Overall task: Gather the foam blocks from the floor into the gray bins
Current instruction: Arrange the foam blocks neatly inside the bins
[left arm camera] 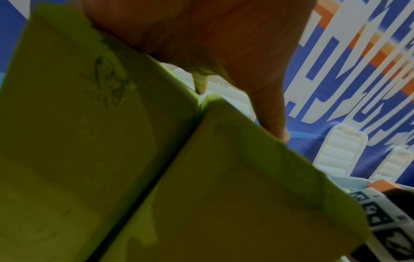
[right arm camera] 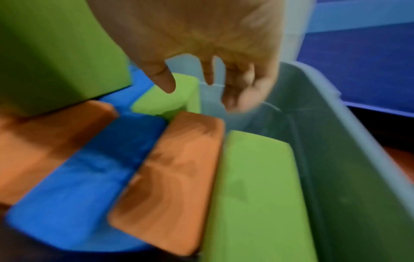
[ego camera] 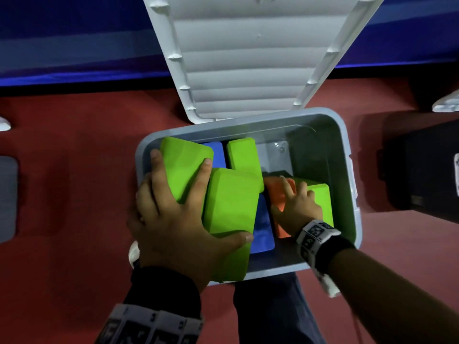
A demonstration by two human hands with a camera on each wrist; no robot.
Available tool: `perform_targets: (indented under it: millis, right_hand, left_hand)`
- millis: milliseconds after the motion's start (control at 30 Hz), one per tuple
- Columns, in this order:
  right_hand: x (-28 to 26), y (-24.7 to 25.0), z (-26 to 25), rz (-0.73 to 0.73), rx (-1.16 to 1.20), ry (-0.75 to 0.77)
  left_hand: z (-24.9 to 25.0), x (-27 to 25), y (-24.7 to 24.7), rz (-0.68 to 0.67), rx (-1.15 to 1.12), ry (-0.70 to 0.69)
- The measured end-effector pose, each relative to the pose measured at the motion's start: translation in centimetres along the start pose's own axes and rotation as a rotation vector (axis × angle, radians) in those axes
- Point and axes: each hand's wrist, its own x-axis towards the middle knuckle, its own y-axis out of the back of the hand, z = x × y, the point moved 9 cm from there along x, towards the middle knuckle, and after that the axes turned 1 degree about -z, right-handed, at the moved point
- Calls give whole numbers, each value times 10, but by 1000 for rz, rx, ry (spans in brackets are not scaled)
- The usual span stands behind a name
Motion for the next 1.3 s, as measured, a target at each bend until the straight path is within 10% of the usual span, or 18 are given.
perform_targets:
  millis: [200, 633, 867, 1133, 1300]
  right_hand:
    - [3, -65, 6, -157, 236, -205]
    - [87, -166, 92, -284, 324, -82]
    - [-19, -94, 9, -281, 246, -119]
    - [2, -53, 5, -341, 54, -39]
    - [-59, 74, -21, 72, 888, 32]
  left_hand:
    - [-3, 1, 0, -25, -9, 9]
    - [-5, 2, 0, -58, 40, 10]
    - [-2, 4, 1, -35, 40, 5]
    - [1, 0, -1, 8, 56, -18]
    - [7, -4, -4, -56, 42, 6]
